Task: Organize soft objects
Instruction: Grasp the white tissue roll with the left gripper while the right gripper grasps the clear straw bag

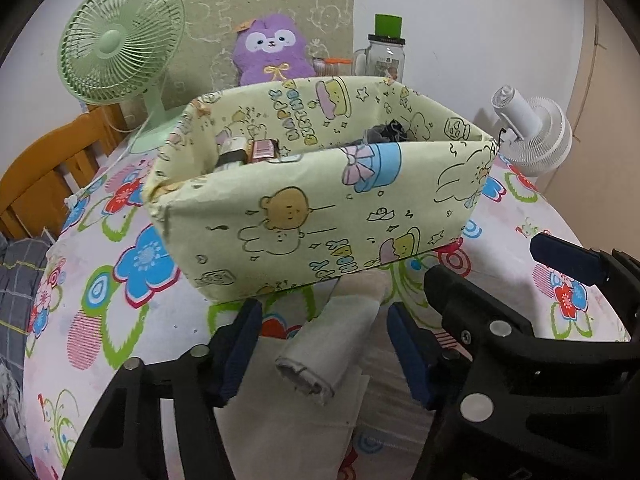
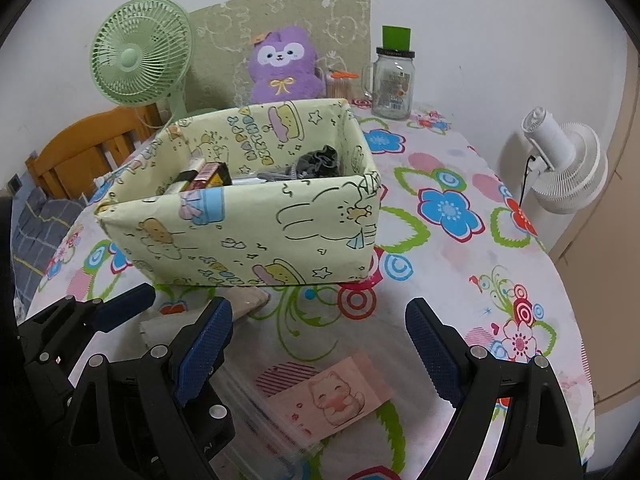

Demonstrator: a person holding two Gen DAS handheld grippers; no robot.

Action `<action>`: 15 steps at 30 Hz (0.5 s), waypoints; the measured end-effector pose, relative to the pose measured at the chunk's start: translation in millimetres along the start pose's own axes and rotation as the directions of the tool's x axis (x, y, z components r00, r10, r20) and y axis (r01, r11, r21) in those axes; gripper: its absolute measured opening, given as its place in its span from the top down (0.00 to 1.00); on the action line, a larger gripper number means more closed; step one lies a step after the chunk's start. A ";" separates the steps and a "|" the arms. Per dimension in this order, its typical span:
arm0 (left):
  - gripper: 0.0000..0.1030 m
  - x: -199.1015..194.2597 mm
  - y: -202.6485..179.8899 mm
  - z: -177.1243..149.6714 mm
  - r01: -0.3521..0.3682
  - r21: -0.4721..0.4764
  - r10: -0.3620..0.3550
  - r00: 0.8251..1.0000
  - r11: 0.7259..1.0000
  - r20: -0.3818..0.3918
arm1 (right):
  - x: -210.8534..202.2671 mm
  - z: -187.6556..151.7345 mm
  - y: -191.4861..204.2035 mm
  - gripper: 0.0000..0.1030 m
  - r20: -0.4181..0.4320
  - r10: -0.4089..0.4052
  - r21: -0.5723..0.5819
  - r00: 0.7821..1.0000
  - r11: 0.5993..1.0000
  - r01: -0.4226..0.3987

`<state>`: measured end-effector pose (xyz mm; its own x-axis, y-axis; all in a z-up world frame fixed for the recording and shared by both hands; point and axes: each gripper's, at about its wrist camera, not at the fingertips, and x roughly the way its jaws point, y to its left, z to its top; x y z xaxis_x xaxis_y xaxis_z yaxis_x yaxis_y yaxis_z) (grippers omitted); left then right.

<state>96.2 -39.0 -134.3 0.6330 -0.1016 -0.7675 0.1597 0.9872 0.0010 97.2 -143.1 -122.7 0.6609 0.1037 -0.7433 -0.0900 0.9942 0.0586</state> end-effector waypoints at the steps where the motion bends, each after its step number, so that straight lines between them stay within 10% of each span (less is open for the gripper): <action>1: 0.40 2.5 -0.9 0.7 0.004 0.003 -0.004 1.000 1.000 -0.006 | 1.8 0.3 -0.7 0.12 -0.003 -0.002 0.002 1.000 1.000 0.002; 15: 0.63 22.1 -5.5 1.7 0.021 0.016 -0.020 0.999 1.000 -0.047 | 21.2 -0.8 -6.2 0.12 -0.043 0.012 0.018 0.999 1.000 -0.011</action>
<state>110.5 -46.9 -150.2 0.5930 -0.1156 -0.7969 0.1853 0.9827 -0.0046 111.2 -147.2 -139.4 0.6274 0.1145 -0.7703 -0.0841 0.9933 0.0791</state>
